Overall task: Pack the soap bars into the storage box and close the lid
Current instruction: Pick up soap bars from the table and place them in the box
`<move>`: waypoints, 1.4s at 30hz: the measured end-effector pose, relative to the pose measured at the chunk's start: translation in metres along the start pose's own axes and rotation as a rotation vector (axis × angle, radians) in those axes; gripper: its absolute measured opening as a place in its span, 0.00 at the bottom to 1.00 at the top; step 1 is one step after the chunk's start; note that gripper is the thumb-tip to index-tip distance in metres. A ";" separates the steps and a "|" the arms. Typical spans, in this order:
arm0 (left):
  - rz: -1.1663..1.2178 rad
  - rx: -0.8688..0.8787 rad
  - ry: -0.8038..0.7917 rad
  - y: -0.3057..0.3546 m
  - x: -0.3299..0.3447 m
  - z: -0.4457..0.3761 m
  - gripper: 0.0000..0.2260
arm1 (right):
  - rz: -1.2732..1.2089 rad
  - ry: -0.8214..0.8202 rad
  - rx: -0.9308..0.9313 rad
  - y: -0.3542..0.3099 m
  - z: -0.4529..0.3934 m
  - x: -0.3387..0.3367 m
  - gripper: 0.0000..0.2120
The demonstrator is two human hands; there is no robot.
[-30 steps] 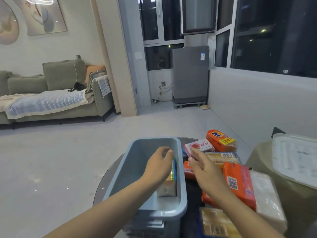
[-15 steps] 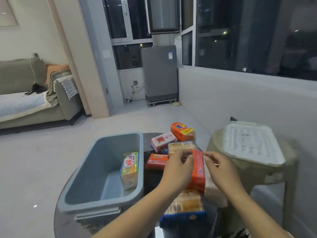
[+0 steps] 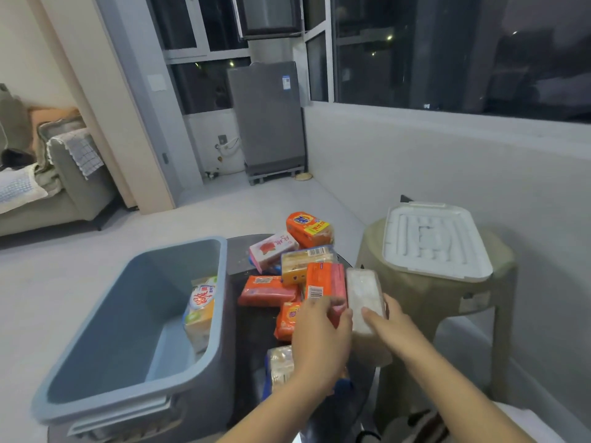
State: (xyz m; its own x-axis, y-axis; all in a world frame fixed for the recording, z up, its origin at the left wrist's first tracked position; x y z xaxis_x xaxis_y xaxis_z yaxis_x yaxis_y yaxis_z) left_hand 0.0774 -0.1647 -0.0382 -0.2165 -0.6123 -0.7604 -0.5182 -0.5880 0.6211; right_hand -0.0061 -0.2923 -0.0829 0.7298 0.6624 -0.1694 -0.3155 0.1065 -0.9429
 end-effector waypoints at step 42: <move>0.492 -0.088 -0.242 0.048 -0.066 0.002 0.25 | -0.650 -0.322 -0.210 -0.066 0.069 0.029 0.12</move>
State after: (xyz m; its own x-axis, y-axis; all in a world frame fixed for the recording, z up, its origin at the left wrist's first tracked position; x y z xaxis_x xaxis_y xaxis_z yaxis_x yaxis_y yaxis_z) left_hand 0.0654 -0.1514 0.0416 -0.6046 -0.6934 -0.3921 -0.2389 -0.3118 0.9196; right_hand -0.0057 -0.2294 -0.0057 0.5061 0.7015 0.5018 0.2638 0.4280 -0.8644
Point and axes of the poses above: each hand's wrist, its own z-axis away from the middle knuckle, its own x-axis out of the palm, y = z × x, the point moved 7 cm from there along -z, towards the middle knuckle, and after that the axes turned 14 degrees about -z, right-handed, at the moved point
